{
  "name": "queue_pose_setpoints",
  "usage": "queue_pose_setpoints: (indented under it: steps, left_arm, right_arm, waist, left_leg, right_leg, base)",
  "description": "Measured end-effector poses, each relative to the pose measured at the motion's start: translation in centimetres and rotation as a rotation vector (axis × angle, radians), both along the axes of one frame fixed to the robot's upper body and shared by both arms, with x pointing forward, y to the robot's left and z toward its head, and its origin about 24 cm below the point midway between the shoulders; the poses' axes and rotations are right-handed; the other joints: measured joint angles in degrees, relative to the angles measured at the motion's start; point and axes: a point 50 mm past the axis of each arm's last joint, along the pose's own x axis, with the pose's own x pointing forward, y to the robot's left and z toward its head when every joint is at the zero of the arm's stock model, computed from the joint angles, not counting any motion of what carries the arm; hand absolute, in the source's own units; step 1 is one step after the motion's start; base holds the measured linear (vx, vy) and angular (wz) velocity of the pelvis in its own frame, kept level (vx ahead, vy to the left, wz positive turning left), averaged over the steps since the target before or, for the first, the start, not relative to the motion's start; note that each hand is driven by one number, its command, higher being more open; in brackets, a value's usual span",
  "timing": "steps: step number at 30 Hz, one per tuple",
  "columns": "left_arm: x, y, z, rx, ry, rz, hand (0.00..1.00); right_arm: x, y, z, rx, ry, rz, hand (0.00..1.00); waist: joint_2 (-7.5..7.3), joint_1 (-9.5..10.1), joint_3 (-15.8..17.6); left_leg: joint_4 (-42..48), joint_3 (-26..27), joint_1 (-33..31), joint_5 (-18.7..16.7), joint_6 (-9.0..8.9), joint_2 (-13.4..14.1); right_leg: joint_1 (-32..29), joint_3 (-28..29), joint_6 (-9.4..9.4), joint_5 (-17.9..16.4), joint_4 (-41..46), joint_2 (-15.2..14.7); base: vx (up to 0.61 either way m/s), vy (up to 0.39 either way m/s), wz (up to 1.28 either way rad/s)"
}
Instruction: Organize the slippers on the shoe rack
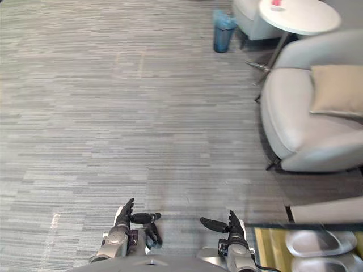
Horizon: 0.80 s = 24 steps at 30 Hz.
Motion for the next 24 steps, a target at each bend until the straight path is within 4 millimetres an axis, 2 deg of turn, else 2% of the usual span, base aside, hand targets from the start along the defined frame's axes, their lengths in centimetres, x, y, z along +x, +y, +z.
queue_pose_setpoints:
  steps: [1, 2, 3, 4, 5, 6, 7, 9, 10, 11, 12, 13, 14, 15, 16, 17, 18, 19, 20, 21, 22, 24]
  left_arm:
    - [-0.3, 0.4, -0.1, 0.01, 0.015, 0.002, 1.0]
    - [-0.8, 0.7, -0.3, 0.017, 0.033, 0.008, 1.0]
    - [-0.9, 0.7, -0.3, 0.017, 0.035, 0.009, 1.0]
    - [-1.3, 0.9, -0.4, 0.022, 0.046, 0.008, 1.0]
    - [-1.5, 0.8, -0.6, 0.021, 0.058, 0.007, 1.0]
    - [-1.9, 1.1, -0.8, 0.032, 0.083, 0.009, 1.0]
    - [-2.1, 1.1, -0.9, 0.034, 0.091, 0.011, 1.0]
    - [-2.6, 1.1, -1.2, 0.036, 0.118, 0.016, 1.0]
    - [-2.6, 1.1, -1.2, 0.034, 0.122, 0.017, 1.0]
    - [-2.7, 1.1, -1.2, 0.035, 0.122, 0.017, 1.0]
    - [-2.7, 1.1, -1.2, 0.035, 0.125, 0.016, 1.0]
    - [-3.1, 0.7, -1.5, 0.022, 0.146, 0.015, 1.0]
    - [-3.1, 0.2, -1.6, 0.005, 0.15, 0.008, 1.0]
    - [-3.0, -0.3, -1.6, -0.008, 0.146, 0.003, 1.0]
    - [-2.9, -0.7, -1.6, -0.02, 0.14, -0.002, 1.0]
    - [-2.8, -0.8, -1.6, -0.023, 0.136, 0.0, 1.0]
    - [-2.6, -0.9, -1.5, -0.033, 0.123, 0.018, 1.0]
    - [-2.3, -1.0, -1.3, -0.044, 0.104, 0.036, 1.0]
    - [-2.0, -1.1, -1.1, -0.057, 0.079, 0.064, 1.0]
    - [-1.7, -0.9, -0.8, -0.066, 0.046, 0.098, 1.0]
    - [-1.6, -0.8, -0.7, -0.064, 0.038, 0.104, 1.0]
    - [-1.6, -0.5, -0.5, -0.061, 0.024, 0.118, 1.0]
  right_arm:
    - [0.1, 0.6, 0.0, 0.012, -0.002, 0.018, 1.0]
    - [0.3, 0.7, 0.1, 0.011, -0.006, 0.035, 1.0]
    - [0.3, 0.7, 0.1, 0.011, -0.006, 0.035, 1.0]
    - [0.4, 0.6, 0.1, 0.002, -0.007, 0.042, 1.0]
    - [0.5, 0.4, 0.1, -0.007, -0.008, 0.045, 1.0]
    - [0.8, 0.3, 0.2, -0.011, -0.017, 0.051, 1.0]
    - [0.9, 0.2, 0.3, -0.014, -0.02, 0.053, 1.0]
    - [1.3, -0.5, 0.6, -0.038, -0.043, 0.066, 1.0]
    - [1.8, -1.0, 0.9, -0.055, -0.062, 0.08, 1.0]
    - [2.1, -1.0, 1.1, -0.052, -0.073, 0.075, 1.0]
    - [2.4, -1.1, 1.3, -0.058, -0.085, 0.077, 1.0]
    - [2.6, -1.6, 1.4, -0.072, -0.089, 0.079, 1.0]
    - [2.6, -1.8, 1.4, -0.079, -0.089, 0.079, 1.0]
    - [2.7, -1.9, 1.5, -0.081, -0.092, 0.075, 1.0]
    - [2.4, -1.9, 1.2, -0.074, -0.074, 0.06, 1.0]
    - [2.0, -1.8, 1.0, -0.065, -0.056, 0.043, 1.0]
    - [1.6, -1.6, 0.8, -0.057, -0.044, 0.035, 1.0]
    - [1.4, -1.6, 0.8, -0.057, -0.043, 0.04, 1.0]
    - [1.2, -1.5, 0.8, -0.06, -0.043, 0.045, 1.0]
    - [1.0, -1.6, 0.8, -0.061, -0.04, 0.046, 1.0]
    - [0.8, -1.4, 0.7, -0.057, -0.034, 0.044, 1.0]
    - [0.7, -1.1, 0.6, -0.049, -0.029, 0.041, 1.0]
  waist:
    - [-0.01, 0.1, 0.0]
    - [0.06, 0.08, -0.1]
    - [0.04, 0.08, -0.1]
    - [0.0, 0.01, -0.1]
    - [0.41, -0.53, 0.1]
    - [0.27, -0.77, 0.1]
    - [0.39, -0.81, 0.2]
    - [1.82, -1.02, 0.9]
    - [2.83, -1.69, 1.4]
    - [2.93, -2.02, 1.5]
    - [2.53, -2.76, 1.4]
    - [4.19, -2.97, 1.7]
    - [5.04, -1.96, 1.3]
    - [5.09, -1.56, 1.4]
    - [5.02, -1.79, 1.3]
    - [5.05, -1.89, 1.3]
    - [5.11, -2.07, 1.4]
    - [5.04, -1.94, 1.4]
    - [5.25, -1.62, 1.6]
    - [5.54, -1.01, 1.9]
    - [5.31, -0.39, 1.8]
    - [5.01, 0.06, 1.5]
  left_leg:
    - [0.7, -0.2, 1.2, -2.0, 0.33, -0.9]
    - [0.4, -1.1, 3.9, -4.0, 0.47, -2.1]
    - [0.3, -1.2, 4.2, -4.1, 0.47, -2.2]
    - [-0.9, -2.3, 6.6, -5.1, 0.34, -3.2]
    - [-3.8, -4.3, 9.9, -5.7, 0.66, -4.0]
    - [-6.4, -6.0, 13.4, -6.4, 0.3, -4.4]
    - [-7.0, -6.3, 14.3, -6.5, 0.22, -4.4]
    - [-10.6, -7.9, 19.7, -6.8, -0.96, -3.1]
    - [-12.3, -9.5, 22.0, -6.9, -1.48, -1.9]
    - [-12.8, -10.2, 22.5, -7.0, -1.65, -1.5]
    - [-13.4, -11.2, 23.7, -7.8, -3.2, -1.2]
    - [-13.9, -12.8, 25.6, -8.8, -4.83, 0.7]
    - [-13.9, -12.8, 25.5, -8.3, -4.83, 1.4]
    - [-13.6, -13.0, 25.6, -6.8, -4.98, 1.3]
    - [-12.0, -13.6, 26.2, -4.6, -5.99, 1.3]
    - [-9.8, -13.7, 26.2, -4.1, -6.08, 1.7]
    - [-0.9, -13.9, 23.9, -3.6, -6.83, 3.3]
    - [9.6, -13.9, 19.9, -2.2, -8.51, 5.2]
    - [21.5, -13.2, 15.4, -2.3, -9.09, 8.1]
    - [33.2, -9.9, 11.1, -4.4, -8.63, 12.2]
    - [35.7, -7.6, 9.5, -5.3, -7.79, 13.5]
    - [33.9, -3.2, 6.7, -7.5, -6.63, 14.3]
  right_leg:
    - [-0.4, 0.3, 0.23, 0.1, 4.5, -1.2]
    - [-2.7, 0.9, 1.01, 0.8, 15.0, -3.4]
    - [-3.0, 1.0, 0.96, 1.0, 16.0, -3.6]
    - [-5.9, 2.2, 0.24, 4.0, 25.4, -5.4]
    - [-11.1, 5.3, -1.09, 5.6, 38.1, -6.4]
    - [-16.5, 7.7, -2.56, -0.7, 45.6, -4.7]
    - [-17.7, 7.8, -3.24, -1.7, 46.2, -4.1]
    - [-24.5, 7.9, -5.88, -5.3, 42.8, 0.3]
    - [-29.4, 8.2, -6.06, -5.6, 35.0, 3.4]
    - [-31.3, 8.9, -5.16, -4.7, 30.3, 4.2]
    - [-33.0, 10.6, -4.39, 2.7, 19.4, 5.3]
    - [-30.7, 9.4, -6.79, 7.2, 17.8, 7.0]
    - [-30.5, 9.2, -7.33, 6.9, 18.5, 7.5]
    - [-30.7, 9.9, -7.59, 5.8, 20.2, 7.4]
    - [-29.1, 9.4, -8.39, 3.3, 22.0, 6.5]
    - [-27.5, 8.5, -8.58, 2.3, 21.7, 6.2]
    - [-23.2, 7.0, -8.55, 1.1, 19.3, 6.1]
    - [-19.5, 6.2, -8.41, 0.4, 16.3, 6.3]
    - [-15.4, 6.2, -8.23, -0.3, 12.7, 7.3]
    - [-10.2, 6.2, -8.32, -0.4, 8.5, 8.6]
    - [-7.8, 6.3, -8.32, -0.5, 6.8, 8.7]
    - [-3.8, 6.8, -8.09, -0.4, 3.4, 8.6]
  base:
    - [0.52, 0.277, 0.36]
    - [0.42, 0.243, 0.27]
    - [0.33, 0.199, 0.34]
    - [0.4, 0.161, 0.48]
    - [0.49, 0.108, 0.75]
    - [0.5, 0.058, 0.63]
    - [0.44, -0.016, 0.49]
    - [0.47, -0.064, 0.5]
    - [0.39, -0.088, 0.65]
    - [0.61, -0.207, 0.82]
    - [0.43, -0.169, 0.77]
    - [0.66, -0.248, 0.58]
    - [0.44, -0.161, 0.29]
    - [0.54, -0.218, 0.35]
    - [0.41, -0.189, 0.51]
    - [0.59, -0.287, 0.75]
    - [0.55, -0.269, 0.63]
    - [0.53, -0.251, 0.6]
    - [0.39, -0.145, 0.32]
    - [0.35, -0.079, 0.08]
    - [0.41, -0.063, -0.07]
    - [0.35, -0.014, -0.15]
